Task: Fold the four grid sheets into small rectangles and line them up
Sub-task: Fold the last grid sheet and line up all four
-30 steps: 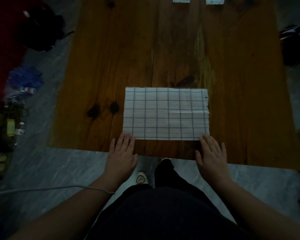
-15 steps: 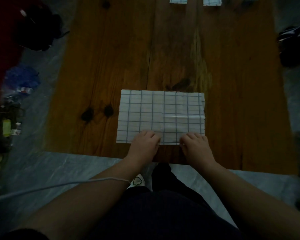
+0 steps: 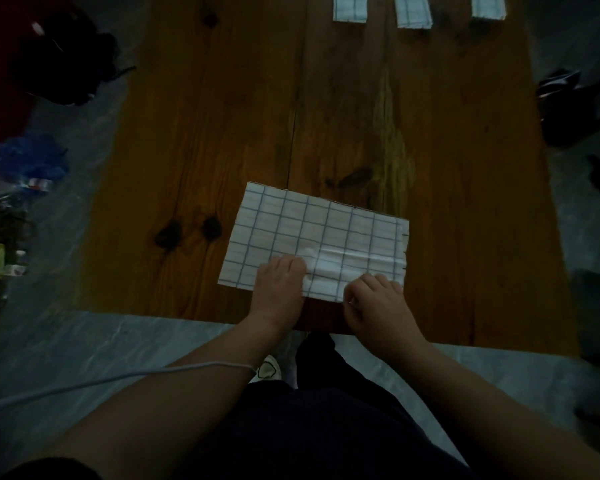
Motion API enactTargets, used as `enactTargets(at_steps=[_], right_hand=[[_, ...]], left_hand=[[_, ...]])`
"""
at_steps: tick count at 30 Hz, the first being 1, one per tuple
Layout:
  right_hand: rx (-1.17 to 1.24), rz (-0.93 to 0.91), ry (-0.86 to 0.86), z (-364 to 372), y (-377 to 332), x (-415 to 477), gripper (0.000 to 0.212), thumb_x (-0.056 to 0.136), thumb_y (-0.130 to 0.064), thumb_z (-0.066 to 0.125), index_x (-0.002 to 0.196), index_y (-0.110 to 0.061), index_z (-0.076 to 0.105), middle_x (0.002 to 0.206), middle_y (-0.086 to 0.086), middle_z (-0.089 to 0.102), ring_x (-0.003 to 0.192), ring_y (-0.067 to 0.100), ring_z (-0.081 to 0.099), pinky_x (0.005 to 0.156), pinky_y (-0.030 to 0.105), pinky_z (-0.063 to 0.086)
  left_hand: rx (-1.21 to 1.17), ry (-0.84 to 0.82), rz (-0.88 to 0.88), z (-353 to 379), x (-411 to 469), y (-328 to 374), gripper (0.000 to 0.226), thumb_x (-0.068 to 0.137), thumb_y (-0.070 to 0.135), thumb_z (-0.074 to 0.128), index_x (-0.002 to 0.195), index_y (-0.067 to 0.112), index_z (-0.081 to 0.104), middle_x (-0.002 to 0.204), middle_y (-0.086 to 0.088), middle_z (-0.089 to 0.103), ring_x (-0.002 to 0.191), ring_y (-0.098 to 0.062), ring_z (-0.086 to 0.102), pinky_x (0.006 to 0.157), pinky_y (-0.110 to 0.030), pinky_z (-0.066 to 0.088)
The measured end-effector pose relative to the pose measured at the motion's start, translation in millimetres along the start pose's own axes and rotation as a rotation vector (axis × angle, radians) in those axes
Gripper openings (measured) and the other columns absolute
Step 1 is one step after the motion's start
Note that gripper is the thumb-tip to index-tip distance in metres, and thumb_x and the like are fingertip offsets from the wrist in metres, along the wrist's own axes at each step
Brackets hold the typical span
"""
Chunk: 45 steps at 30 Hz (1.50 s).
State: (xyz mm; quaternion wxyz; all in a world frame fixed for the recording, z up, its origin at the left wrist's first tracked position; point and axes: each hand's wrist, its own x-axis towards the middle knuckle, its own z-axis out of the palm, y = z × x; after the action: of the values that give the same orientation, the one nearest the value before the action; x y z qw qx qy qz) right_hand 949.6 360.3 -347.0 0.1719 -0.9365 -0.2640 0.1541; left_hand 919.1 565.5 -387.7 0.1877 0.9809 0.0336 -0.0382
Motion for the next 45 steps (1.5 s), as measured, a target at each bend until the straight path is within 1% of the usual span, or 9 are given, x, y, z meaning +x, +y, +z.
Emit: enactTargets(at_steps=[12,16,22,27,30,35,38,40,45], right_hand=[[0.381,-0.004,0.18,-31.7,-56.3,27.8,0.01,0.092,-0.018,0.064,0.1,-0.023,0.062,0.101,-0.011,0.055,0.099,0.007,0.05,0.088,0.032,0.048],[0.554,0.129,0.249,-58.4,-73.5,45.3,0.026,0.092,-0.016,0.065,0.111,-0.031,0.058,0.114,-0.014,0.056,0.109,0.005,0.055,0.096,0.039,0.054],[0.327,-0.206,0.136,-95.7,-126.2,38.5,0.05,0.092,-0.025,0.069,0.139,-0.03,0.052,0.141,-0.017,0.048,0.141,0.002,0.033,0.12,0.034,0.029],[0.203,-0.325,0.07,-118.4,-174.3,22.9,0.027,0.097,-0.04,0.058,0.124,-0.042,0.058,0.117,-0.029,0.06,0.115,-0.01,0.051,0.122,0.033,0.015],[0.239,-0.308,0.039,-128.3,-191.6,11.1,0.01,0.099,-0.038,0.056,0.104,-0.045,0.062,0.096,-0.024,0.066,0.097,-0.007,0.059,0.117,0.021,0.019],[0.307,-0.212,0.069,-135.2,-202.9,-11.5,0.014,0.099,-0.038,0.06,0.086,-0.04,0.065,0.078,-0.018,0.065,0.082,-0.007,0.059,0.063,0.009,0.045],[0.308,-0.156,0.107,-132.0,-203.2,-18.5,0.019,0.097,-0.038,0.061,0.078,-0.041,0.063,0.075,-0.016,0.064,0.08,-0.007,0.058,0.06,0.009,0.041],[0.31,-0.116,0.097,-128.2,-202.6,-22.7,0.022,0.097,-0.038,0.061,0.075,-0.042,0.06,0.074,-0.015,0.063,0.079,-0.007,0.058,0.056,0.011,0.04],[0.353,-0.066,0.059,-121.3,-199.5,-29.9,0.015,0.097,-0.038,0.061,0.083,-0.037,0.066,0.079,-0.012,0.065,0.079,-0.002,0.059,0.065,0.025,0.054]], left_hand=[[-0.344,0.27,0.078,-89.6,-16.2,-43.7,0.031,0.072,-0.011,0.069,0.092,0.01,0.062,0.1,-0.008,0.064,0.098,-0.021,0.055,0.085,-0.037,0.049],[-0.642,0.19,-0.096,-138.2,-36.7,-45.6,0.021,0.086,0.001,0.07,0.092,0.021,0.064,0.1,0.016,0.068,0.095,-0.001,0.062,0.078,-0.031,0.056],[-0.979,0.099,-0.122,-207.0,-59.9,-44.8,0.015,0.085,-0.006,0.07,0.094,0.005,0.063,0.096,-0.003,0.075,0.092,-0.022,0.072,0.075,-0.039,0.062],[-0.993,0.077,-0.013,-246.2,-80.4,-43.3,0.016,0.083,-0.006,0.073,0.093,0.002,0.063,0.094,-0.006,0.076,0.09,-0.021,0.073,0.075,-0.03,0.059],[-0.959,0.022,0.035,-267.7,-91.9,-40.1,0.017,0.084,-0.001,0.073,0.098,0.002,0.065,0.094,-0.005,0.076,0.086,-0.014,0.072,0.072,-0.024,0.057],[-0.95,-0.08,-0.017,-283.1,-106.7,-48.3,0.021,0.102,0.02,0.052,0.106,0.023,0.072,0.102,0.001,0.074,0.096,-0.017,0.07,0.08,-0.031,0.058],[-0.967,-0.051,-0.045,-282.6,-114.1,-44.4,0.033,0.104,0.041,0.041,0.104,0.03,0.073,0.104,0.005,0.072,0.1,-0.014,0.067,0.087,-0.032,0.056],[-0.865,-0.015,-0.021,-280.0,-120.5,-35.6,0.024,0.102,0.038,0.049,0.103,0.031,0.071,0.098,0.008,0.071,0.089,-0.005,0.066,0.073,-0.014,0.052],[-0.742,0.061,-0.073,-264.8,-117.7,-24.1,0.007,0.096,0.031,0.064,0.095,0.034,0.071,0.08,0.012,0.069,0.073,-0.002,0.064,0.064,-0.018,0.051]])
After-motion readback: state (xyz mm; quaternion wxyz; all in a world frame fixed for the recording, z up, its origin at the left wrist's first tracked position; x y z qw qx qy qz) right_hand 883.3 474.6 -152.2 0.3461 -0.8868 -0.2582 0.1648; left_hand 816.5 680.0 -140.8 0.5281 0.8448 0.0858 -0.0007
